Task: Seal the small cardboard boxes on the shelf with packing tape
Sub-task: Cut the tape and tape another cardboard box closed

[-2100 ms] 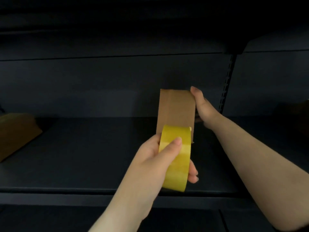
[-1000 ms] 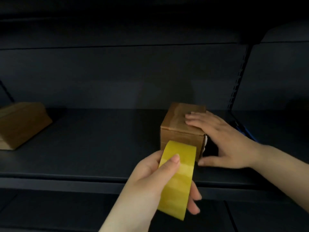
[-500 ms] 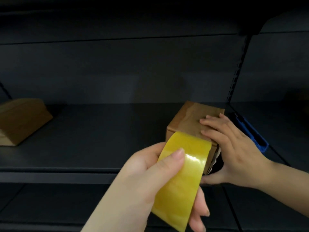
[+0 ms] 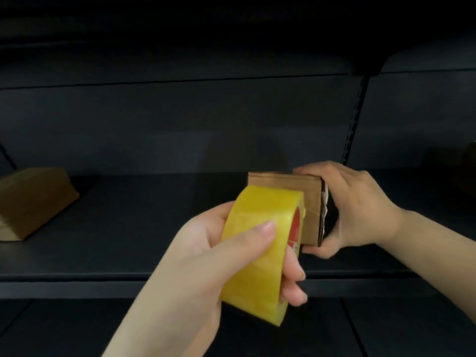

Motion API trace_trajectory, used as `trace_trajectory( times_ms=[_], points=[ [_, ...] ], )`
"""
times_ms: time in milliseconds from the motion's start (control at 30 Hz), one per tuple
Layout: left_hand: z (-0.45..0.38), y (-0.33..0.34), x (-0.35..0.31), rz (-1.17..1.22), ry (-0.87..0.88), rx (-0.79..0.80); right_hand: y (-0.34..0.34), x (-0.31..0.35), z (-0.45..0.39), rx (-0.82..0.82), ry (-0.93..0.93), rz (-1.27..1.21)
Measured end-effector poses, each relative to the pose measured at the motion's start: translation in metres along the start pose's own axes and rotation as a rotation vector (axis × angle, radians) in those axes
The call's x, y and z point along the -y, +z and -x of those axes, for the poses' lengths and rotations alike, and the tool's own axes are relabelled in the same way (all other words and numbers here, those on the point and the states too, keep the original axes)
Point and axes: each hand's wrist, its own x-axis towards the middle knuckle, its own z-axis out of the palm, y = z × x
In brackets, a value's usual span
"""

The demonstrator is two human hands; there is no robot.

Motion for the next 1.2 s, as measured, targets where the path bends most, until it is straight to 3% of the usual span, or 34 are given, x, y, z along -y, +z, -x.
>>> trace_trajectory(
  times_ms=[67, 233, 467, 600, 733, 933, 1067, 1200],
  points=[
    [-0.001, -0.002, -0.006, 0.098, 0.022, 0.065, 0.001, -0.005, -0.009, -0.015, 0.03, -0.07],
    [-0.009, -0.003, -0.013, 0.115, 0.031, -0.01, 0.012, -0.032, -0.023, -0.08, 0.29, -0.259],
    [-0.022, 0.004, -0.008, 0.133, 0.008, -0.068, 0.037, -0.054, -0.041, -0.16, 0.443, -0.695],
    [-0.028, 0.008, -0.001, 0.141, 0.005, -0.086, 0.051, -0.057, -0.046, -0.182, 0.55, -0.783],
    [-0.027, 0.015, 0.004, 0.174, 0.011, -0.065, 0.059, -0.068, -0.047, -0.214, 0.864, -0.912],
    [-0.03, 0.021, 0.012, 0.177, 0.025, -0.095, 0.064, -0.074, -0.057, -0.133, 1.029, -0.991],
    [-0.031, 0.025, 0.017, 0.174, -0.016, -0.05, 0.071, -0.084, -0.06, -0.055, 1.246, -1.156],
    [-0.038, 0.025, 0.024, 0.123, -0.045, -0.097, 0.08, -0.09, -0.061, 0.011, 1.284, -1.249]
  ],
)
